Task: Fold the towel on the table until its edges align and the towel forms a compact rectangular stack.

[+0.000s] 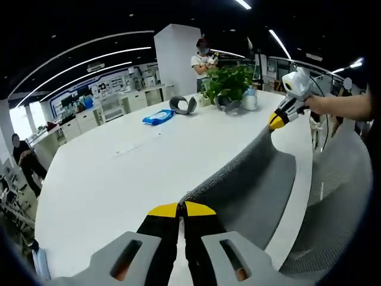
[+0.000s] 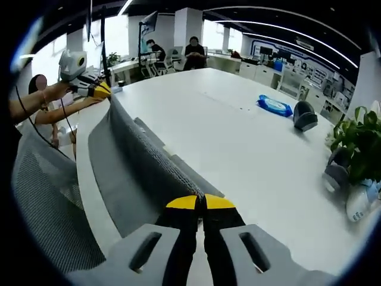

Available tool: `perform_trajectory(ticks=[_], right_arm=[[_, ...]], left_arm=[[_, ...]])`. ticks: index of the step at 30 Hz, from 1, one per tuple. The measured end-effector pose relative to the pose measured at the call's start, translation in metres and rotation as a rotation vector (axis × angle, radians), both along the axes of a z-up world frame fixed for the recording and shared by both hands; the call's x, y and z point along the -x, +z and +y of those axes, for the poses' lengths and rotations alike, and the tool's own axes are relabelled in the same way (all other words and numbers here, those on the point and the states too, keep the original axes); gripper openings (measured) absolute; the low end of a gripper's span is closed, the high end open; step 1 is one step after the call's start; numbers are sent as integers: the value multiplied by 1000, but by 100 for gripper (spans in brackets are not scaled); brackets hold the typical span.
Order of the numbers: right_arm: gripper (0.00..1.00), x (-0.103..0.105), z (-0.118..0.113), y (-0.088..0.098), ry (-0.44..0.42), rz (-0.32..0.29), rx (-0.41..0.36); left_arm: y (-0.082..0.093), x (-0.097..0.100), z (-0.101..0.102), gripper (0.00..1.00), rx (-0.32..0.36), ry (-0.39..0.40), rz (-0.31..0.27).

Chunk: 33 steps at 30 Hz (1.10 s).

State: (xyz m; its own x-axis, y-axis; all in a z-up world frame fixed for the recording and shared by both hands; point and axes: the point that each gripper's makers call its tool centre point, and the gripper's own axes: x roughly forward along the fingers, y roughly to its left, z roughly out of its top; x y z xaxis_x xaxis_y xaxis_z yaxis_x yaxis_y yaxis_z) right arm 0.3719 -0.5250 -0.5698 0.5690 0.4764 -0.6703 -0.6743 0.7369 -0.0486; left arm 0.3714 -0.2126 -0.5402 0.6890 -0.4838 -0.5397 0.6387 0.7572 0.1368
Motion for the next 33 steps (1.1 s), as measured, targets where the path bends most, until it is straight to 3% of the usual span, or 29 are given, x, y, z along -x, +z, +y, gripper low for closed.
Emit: perform_trajectory(ticks=[4, 14, 20, 33], right_arm=[[0, -7, 2, -13, 10, 37, 24], [0, -24, 3, -44, -3, 78, 90], [0, -29, 4, -61, -2, 42, 150], [0, -40, 6, -77, 0, -7, 236]], left_arm=[[-20, -9, 3, 2, -22, 1, 50], [-54, -30, 4, 2, -55, 25, 107], [-71, -39, 4, 2, -105, 31, 109], [-98, -47, 5, 2, -176, 32, 133]])
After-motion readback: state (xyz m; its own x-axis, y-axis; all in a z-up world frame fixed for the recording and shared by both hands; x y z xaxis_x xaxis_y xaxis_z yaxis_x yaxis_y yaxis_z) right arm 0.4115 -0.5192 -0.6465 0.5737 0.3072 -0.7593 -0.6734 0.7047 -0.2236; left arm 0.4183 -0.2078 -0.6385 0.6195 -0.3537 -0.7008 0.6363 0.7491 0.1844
